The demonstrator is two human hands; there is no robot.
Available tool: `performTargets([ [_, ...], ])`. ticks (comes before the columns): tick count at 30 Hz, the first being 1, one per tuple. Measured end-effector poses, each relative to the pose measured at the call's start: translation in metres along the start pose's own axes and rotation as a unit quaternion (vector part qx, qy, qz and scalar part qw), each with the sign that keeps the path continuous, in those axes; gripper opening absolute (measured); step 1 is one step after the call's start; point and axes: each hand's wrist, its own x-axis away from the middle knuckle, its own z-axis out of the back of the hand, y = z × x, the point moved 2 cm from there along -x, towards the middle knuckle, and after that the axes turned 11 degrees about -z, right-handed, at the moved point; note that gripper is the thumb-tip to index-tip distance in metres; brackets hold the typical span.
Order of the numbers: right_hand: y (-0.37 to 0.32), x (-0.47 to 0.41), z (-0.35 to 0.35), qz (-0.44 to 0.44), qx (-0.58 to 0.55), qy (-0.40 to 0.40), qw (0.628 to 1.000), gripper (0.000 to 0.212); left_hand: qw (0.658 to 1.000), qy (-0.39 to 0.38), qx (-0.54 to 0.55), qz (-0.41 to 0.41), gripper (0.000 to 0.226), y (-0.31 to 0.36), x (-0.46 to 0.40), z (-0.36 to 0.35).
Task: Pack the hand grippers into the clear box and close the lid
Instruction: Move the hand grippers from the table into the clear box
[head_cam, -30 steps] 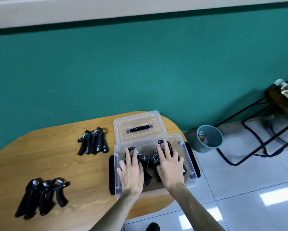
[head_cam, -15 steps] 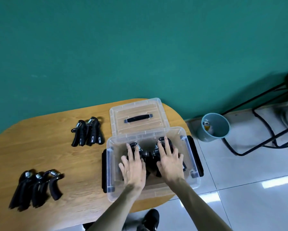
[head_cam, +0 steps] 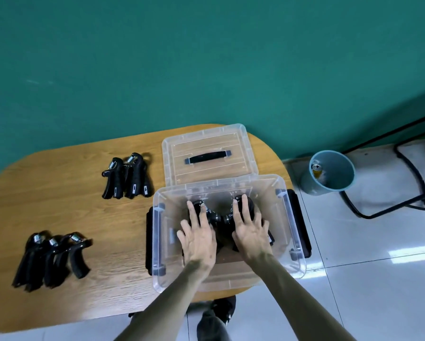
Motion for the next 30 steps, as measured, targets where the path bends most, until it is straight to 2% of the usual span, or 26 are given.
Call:
performTargets([
  [6,0.001,0.000,-0.001,0.014,0.006,0.006,1.000,0.077,1.000,-0.011,-0.017,0.005,0.062,0.000,-0.001,-0.006],
  [10,-0.001,-0.001,-0.003,-0.009,0.000,0.040,0.999,0.089,0.999,-0.018,-0.024,0.011,0.060,0.001,-0.003,-0.005],
  [13,0.000,-0.004,-0.004,-0.017,0.010,0.029,0.999,0.095,0.999,-0.037,-0.017,0.001,0.052,0.002,-0.003,-0.002],
  [16,-0.003,-0.004,0.000,-0.009,0.033,0.018,0.999,0.095,0.998,-0.062,-0.016,-0.005,0.056,0.002,-0.005,0.005],
  [22,-0.015,0.007,0.024,-0.020,0.030,0.058,0.998,0.077,0.992,-0.117,-0.035,-0.022,0.060,0.002,-0.007,0.033],
  [24,-0.023,0.014,0.039,-0.006,0.029,0.074,0.997,0.062,0.992,-0.120,-0.037,-0.027,0.061,-0.004,-0.005,0.046],
  [26,-0.033,0.019,0.051,0.002,0.026,0.090,0.996,0.049,0.993,-0.110,-0.033,-0.041,0.061,-0.011,-0.002,0.057],
  [30,-0.058,0.030,0.078,0.012,0.023,0.095,0.995,0.051,0.993,-0.060,-0.028,-0.097,0.055,-0.030,0.003,0.086],
])
